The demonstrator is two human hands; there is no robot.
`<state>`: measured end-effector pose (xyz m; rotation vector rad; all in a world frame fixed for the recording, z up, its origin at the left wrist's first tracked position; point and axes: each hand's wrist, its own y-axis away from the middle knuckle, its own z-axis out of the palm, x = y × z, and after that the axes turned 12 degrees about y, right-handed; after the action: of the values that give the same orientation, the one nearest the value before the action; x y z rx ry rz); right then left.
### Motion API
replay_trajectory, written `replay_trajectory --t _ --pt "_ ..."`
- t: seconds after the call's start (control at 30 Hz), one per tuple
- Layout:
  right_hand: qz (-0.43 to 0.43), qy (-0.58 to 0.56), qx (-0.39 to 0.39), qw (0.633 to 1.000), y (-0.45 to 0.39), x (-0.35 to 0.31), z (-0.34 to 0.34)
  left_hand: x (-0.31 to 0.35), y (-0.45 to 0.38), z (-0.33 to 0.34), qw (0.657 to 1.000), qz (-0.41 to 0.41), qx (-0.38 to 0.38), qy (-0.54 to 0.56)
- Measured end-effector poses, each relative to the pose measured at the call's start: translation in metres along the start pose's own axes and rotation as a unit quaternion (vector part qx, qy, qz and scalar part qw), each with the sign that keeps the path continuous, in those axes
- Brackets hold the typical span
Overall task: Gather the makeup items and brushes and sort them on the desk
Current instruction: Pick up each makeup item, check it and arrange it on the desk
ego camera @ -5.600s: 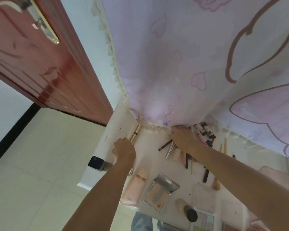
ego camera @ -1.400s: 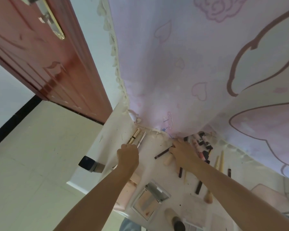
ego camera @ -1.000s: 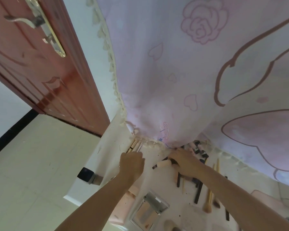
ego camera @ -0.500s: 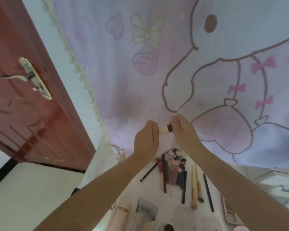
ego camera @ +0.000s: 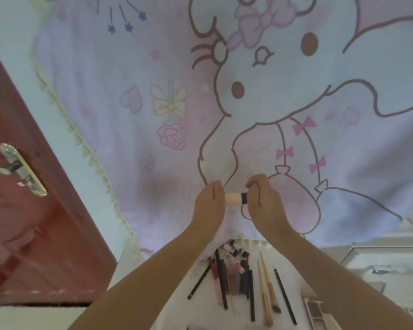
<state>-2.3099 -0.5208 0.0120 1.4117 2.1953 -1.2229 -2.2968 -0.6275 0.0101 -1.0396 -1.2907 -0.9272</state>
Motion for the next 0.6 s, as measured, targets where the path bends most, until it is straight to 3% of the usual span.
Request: replay_trajectory --t 0.1,0.23,0.4,0.6 --pt "-0.062 0.009 0.004 0.998 0.004 0.002 -0.002 0.008 0.003 -0.004 0.993 -0.11 -0.036 0.034" --pt "-0.051 -0.004 -0.071 0.996 0.006 0.01 -0.002 0.011 0.007 -0.02 0.992 -0.068 -0.103 0.0" --pt "0.085 -0.131 -0.189 0.97 0.005 0.01 -0.016 0.011 0.014 -0.046 0.975 0.015 -0.195 -0.109" --pt "0.22 -0.174 -0.299 0.912 0.005 0.007 -0.017 -0.003 0.023 -0.054 0.985 0.045 -0.142 -0.082"
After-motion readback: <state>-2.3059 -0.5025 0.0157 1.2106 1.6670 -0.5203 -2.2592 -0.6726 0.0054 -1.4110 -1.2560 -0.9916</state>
